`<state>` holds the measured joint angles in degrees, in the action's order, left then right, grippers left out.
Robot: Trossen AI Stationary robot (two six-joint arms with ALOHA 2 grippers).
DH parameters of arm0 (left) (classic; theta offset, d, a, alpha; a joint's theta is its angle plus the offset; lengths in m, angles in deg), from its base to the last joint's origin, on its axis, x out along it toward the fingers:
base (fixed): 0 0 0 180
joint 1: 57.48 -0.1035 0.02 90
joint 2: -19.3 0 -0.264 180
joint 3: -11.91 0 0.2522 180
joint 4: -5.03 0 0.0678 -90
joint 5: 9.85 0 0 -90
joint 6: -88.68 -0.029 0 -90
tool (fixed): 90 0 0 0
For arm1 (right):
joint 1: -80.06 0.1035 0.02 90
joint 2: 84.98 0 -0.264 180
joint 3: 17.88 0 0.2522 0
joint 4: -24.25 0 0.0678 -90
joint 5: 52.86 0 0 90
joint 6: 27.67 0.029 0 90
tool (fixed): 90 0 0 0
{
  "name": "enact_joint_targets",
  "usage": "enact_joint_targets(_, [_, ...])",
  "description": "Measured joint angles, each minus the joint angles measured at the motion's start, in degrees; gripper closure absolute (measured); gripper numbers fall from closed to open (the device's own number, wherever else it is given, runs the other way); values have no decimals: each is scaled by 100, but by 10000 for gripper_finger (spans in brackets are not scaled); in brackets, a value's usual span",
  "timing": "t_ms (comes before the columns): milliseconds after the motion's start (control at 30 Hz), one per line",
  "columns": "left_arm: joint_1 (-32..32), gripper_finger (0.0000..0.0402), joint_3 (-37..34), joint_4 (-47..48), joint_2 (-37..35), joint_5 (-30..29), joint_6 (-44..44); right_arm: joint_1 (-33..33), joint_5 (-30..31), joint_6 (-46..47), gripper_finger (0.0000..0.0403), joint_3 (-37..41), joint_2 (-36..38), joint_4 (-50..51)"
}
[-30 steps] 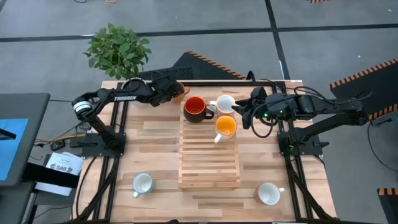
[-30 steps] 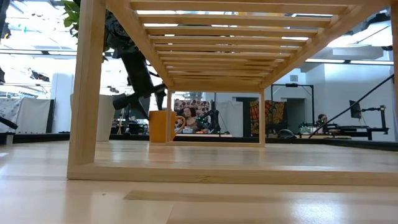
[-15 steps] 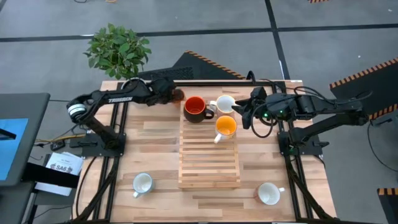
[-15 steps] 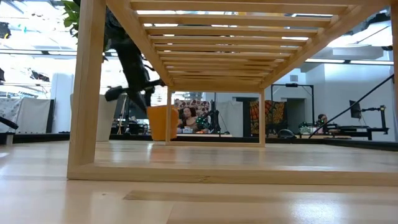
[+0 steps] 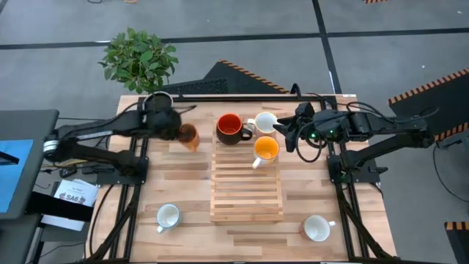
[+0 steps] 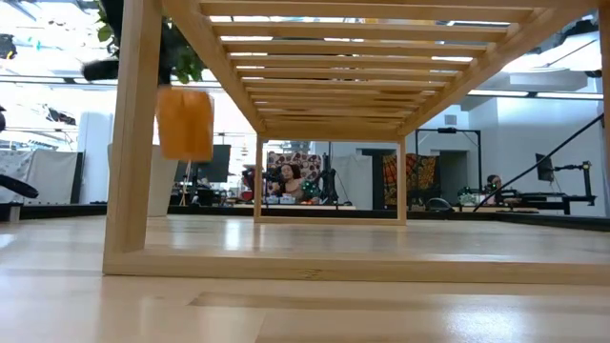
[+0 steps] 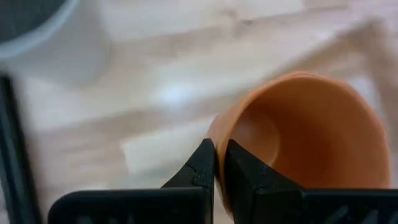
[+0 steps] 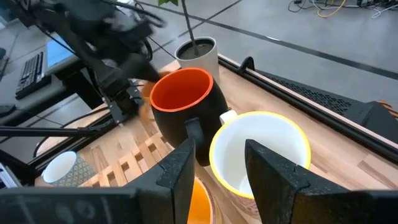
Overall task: Place coffee mugs
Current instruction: Put the orange mug on the shelf
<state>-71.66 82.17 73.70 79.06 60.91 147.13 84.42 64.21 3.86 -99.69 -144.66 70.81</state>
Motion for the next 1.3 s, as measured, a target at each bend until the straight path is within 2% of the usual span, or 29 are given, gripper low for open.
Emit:
enact_joint_targets(167, [1247, 400, 601, 3, -223, 11, 809, 0, 0, 2, 237, 0, 0, -28])
enact_joint_targets(300, [1850, 401, 1609, 71, 383, -106, 722, 0, 0, 4, 237, 0, 0, -28])
enact_joint_targets(533, [2165, 401, 3825, 533, 1966, -279, -452, -2, 0, 4, 237, 0, 0, -28])
enact_joint_targets(700, [2108, 401, 4725, 1097, 2828, -362, -940, -2, 0, 128, 237, 0, 0, -22])
enact_joint_targets(900, [2125, 401, 4937, 1141, 3418, 169, -1258, -2, 0, 144, 237, 0, 0, -16])
enact_joint_targets(1300, [2055, 400, 4944, 1084, 3699, -208, -1302, -2, 0, 149, 237, 0, 0, -11])
